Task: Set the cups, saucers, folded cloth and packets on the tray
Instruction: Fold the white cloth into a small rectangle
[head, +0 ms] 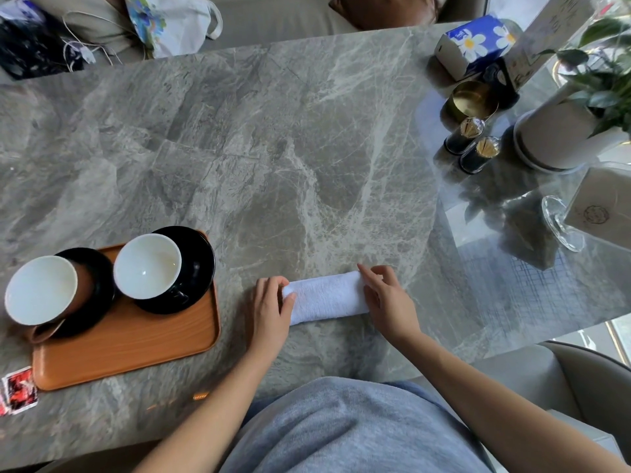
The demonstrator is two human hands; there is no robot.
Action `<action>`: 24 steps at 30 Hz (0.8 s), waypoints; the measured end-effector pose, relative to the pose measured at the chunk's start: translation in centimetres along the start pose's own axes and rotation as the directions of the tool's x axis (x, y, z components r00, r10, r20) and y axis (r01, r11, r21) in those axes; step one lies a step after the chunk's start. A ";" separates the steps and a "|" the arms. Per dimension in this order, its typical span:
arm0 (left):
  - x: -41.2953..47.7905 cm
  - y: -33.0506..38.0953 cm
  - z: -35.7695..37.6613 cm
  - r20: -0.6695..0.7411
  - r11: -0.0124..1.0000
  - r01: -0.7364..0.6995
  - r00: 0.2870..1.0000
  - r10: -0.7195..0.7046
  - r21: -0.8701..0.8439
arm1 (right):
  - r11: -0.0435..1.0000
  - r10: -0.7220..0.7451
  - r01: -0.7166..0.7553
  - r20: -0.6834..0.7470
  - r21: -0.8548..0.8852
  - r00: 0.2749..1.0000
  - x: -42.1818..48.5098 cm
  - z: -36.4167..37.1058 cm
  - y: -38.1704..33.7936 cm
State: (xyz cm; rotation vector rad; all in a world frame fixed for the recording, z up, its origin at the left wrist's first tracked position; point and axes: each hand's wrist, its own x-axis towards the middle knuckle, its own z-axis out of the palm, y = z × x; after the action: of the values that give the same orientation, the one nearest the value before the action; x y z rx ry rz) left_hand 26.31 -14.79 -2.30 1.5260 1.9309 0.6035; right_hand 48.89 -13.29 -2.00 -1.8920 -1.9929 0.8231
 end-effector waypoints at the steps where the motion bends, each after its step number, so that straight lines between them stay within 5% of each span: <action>1: 0.1 0.0 0.0 -0.001 0.996 -0.031 1.000 0.031 0.084 | 1.000 -0.010 0.010 -0.001 -0.018 1.000 0.1 0.0 0.0; 9: 0.2 0.5 -0.9 0.045 0.957 -0.184 0.983 0.178 0.225 | 0.988 -0.102 0.098 -0.029 -0.118 0.994 0.5 -1.0 -0.9; 14: -0.9 2.0 -1.2 0.115 0.916 -0.321 0.947 0.301 0.240 | 0.869 -0.325 0.399 0.271 -0.294 0.906 0.4 -0.9 -1.4; 18: -1.5 2.9 -0.5 0.260 0.795 -0.489 0.870 0.418 0.358 | 0.868 -0.286 0.383 0.312 -0.317 0.906 1.5 -0.1 -1.5; 24: -0.4 1.9 0.0 0.383 0.747 -0.444 0.883 0.270 0.495 | 0.883 -0.268 0.358 0.300 -0.303 0.915 2.0 0.1 -1.3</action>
State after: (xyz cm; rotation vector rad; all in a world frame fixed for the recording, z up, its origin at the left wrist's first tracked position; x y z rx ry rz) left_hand 27.65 -14.71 -0.95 2.2591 1.6650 -0.0933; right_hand 47.57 -11.34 -1.66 -1.6143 -2.6727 0.6722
